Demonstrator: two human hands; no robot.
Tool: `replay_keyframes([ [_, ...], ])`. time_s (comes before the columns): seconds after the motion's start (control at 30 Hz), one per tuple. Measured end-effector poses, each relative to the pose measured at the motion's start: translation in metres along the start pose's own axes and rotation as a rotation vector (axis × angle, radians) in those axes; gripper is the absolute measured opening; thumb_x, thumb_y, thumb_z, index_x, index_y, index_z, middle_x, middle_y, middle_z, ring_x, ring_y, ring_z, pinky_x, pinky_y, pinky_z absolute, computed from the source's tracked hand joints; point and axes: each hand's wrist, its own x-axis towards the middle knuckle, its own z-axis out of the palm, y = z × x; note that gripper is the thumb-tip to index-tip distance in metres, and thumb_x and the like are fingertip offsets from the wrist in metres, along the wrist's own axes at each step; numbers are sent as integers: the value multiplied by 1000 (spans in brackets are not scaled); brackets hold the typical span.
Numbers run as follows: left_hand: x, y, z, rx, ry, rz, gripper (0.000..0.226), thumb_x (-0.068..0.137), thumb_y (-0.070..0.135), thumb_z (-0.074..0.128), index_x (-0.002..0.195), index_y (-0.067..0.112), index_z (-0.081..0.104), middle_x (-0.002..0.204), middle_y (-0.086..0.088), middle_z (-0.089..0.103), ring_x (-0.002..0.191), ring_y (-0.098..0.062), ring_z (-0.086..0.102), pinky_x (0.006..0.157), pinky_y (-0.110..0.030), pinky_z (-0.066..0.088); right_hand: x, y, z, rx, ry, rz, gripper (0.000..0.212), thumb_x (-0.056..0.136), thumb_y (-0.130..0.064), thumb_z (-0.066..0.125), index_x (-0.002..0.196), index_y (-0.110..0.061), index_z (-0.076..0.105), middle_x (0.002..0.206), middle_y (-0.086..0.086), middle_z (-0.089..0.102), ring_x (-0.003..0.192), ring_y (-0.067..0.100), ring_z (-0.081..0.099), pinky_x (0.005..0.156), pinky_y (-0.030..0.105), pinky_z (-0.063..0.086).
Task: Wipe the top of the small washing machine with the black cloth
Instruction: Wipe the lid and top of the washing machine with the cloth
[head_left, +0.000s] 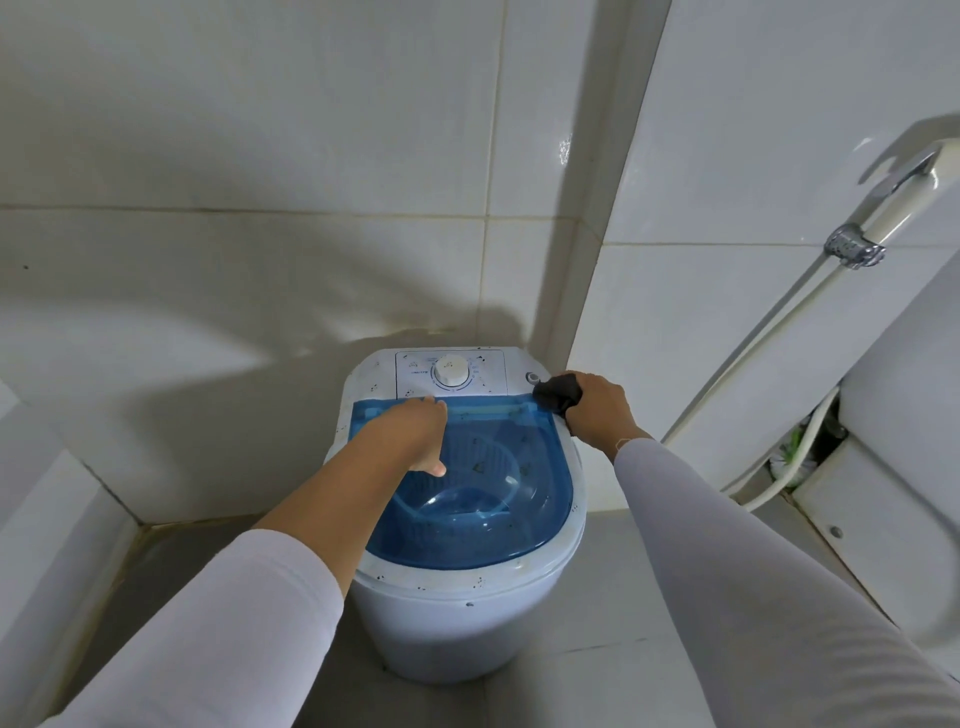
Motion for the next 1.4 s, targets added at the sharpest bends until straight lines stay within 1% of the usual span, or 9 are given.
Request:
replay_keyframes([
  [0.13,-1,-1,3,-7,20,6,82,86,32,65,149,5,19,153,-10,31,136,-27,37,111,-38,36,-18,2,-6,51,-20,36,44,81,1,44,112,-20,66,112,8,68,100,28,62,90,34,53],
  [0.3,-3,-2,7,-32,39,11,85,87,31,64,150,4,14,153,-10,28,137,-29,34,112,-41,34,-41,1,-15,71,-62,22,34,86,-1,48,111,-14,67,93,3,59,89,26,59,82,34,55],
  [0.53,-9,-5,12,-86,69,-1,83,87,32,63,150,8,15,152,-7,28,139,-28,29,112,-52,30,-68,5,-17,-94,-112,-1,38,85,0,47,114,-18,65,103,6,66,93,27,57,73,28,46],
  [0.7,-19,-1,12,-95,102,-64,60,86,32,64,136,11,37,141,-8,44,133,-27,37,113,-56,24,-88,12,-18,-77,-126,21,40,81,2,48,110,-16,67,95,10,66,81,25,54,70,29,48],
  [0.8,-26,1,13,-97,142,-87,55,87,32,62,133,12,40,139,-10,46,135,-26,35,115,-56,20,-99,13,-20,-103,-161,11,38,82,2,49,110,-16,66,100,11,68,81,25,57,68,29,48],
  [0.97,-42,1,19,-100,211,-75,55,91,32,58,139,13,39,143,-9,44,137,-26,33,116,-54,16,-108,9,-38,-117,-271,39,41,82,5,43,103,-20,69,88,7,65,83,26,60,79,35,55],
  [1.13,-52,-7,25,-113,154,-65,64,89,39,59,144,18,34,147,-6,41,137,-28,33,115,-50,23,-103,4,-41,-101,-51,21,46,82,5,40,114,-19,63,105,10,66,85,23,54,72,28,46],
  [1.27,-55,-10,30,-100,99,-20,69,87,39,61,145,16,32,149,-5,38,136,-27,34,113,-47,28,-102,6,-20,-63,-42,34,46,80,5,44,115,-19,63,111,14,66,97,32,61,82,40,56],
  [1.4,-52,-11,32,-49,77,-13,73,88,39,60,148,17,25,150,-3,35,138,-27,32,112,-48,29,-105,9,-10,-31,-45,65,47,79,6,43,114,-18,63,102,14,66,94,36,64,81,42,57],
])
